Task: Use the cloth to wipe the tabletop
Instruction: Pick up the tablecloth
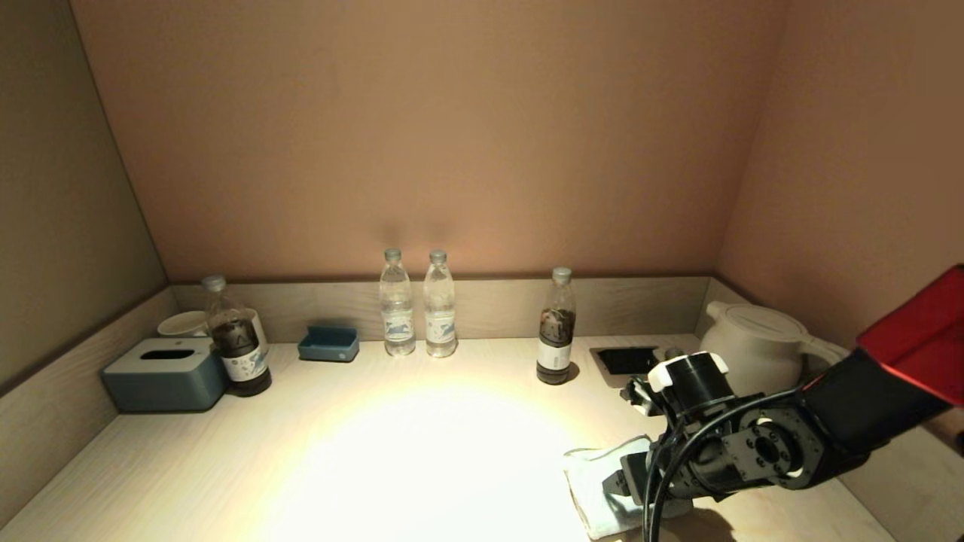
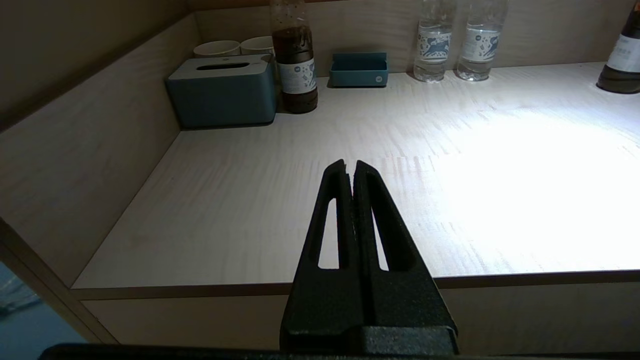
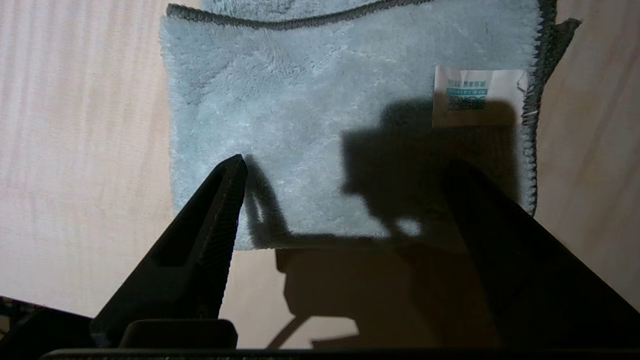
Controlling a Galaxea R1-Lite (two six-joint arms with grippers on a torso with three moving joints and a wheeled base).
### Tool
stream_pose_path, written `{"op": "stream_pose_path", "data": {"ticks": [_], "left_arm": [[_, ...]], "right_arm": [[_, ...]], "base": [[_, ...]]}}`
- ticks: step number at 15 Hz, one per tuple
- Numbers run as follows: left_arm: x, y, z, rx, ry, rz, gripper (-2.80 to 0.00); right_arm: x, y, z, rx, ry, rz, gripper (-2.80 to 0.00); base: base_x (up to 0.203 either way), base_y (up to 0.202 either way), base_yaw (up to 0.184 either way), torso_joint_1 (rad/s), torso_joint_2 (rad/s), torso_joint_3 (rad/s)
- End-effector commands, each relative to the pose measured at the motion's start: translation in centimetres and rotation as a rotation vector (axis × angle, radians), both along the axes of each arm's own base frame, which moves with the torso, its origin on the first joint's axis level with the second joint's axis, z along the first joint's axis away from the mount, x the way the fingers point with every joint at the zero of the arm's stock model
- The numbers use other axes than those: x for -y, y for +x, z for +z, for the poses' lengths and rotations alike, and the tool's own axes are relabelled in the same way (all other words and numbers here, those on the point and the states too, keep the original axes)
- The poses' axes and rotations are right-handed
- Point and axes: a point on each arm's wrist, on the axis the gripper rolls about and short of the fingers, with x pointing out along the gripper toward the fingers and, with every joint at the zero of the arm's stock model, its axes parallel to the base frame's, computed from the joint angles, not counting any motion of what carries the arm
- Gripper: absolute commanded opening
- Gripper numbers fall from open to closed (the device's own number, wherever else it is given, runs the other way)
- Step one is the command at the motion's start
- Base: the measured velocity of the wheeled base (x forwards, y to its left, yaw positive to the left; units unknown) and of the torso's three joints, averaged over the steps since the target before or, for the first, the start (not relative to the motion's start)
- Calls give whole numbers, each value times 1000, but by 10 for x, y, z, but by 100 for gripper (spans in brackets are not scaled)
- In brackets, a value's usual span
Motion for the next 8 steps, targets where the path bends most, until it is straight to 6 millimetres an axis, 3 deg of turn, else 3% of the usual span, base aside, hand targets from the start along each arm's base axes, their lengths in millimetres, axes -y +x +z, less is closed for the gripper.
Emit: {"op": "stream_pose_path", "data": {"ticks": [1, 4, 5, 8], "left_arm": [[0, 0, 0, 0, 0, 0, -280], [0, 0, 0, 0, 0, 0, -280], [0, 0, 0, 0, 0, 0, -280], [0, 0, 0, 0, 0, 0, -280]], "right_arm": [[-2, 3, -7, -21, -5, 5, 0], [-2, 4, -13, -35, -14, 14, 0], [-2, 5, -14, -38, -16, 17, -280], [-2, 6, -17, -45, -21, 20, -280]], "base": [[0, 0, 0, 0, 0, 0], [0, 0, 0, 0, 0, 0], [0, 0, 0, 0, 0, 0], [0, 0, 0, 0, 0, 0]]}}
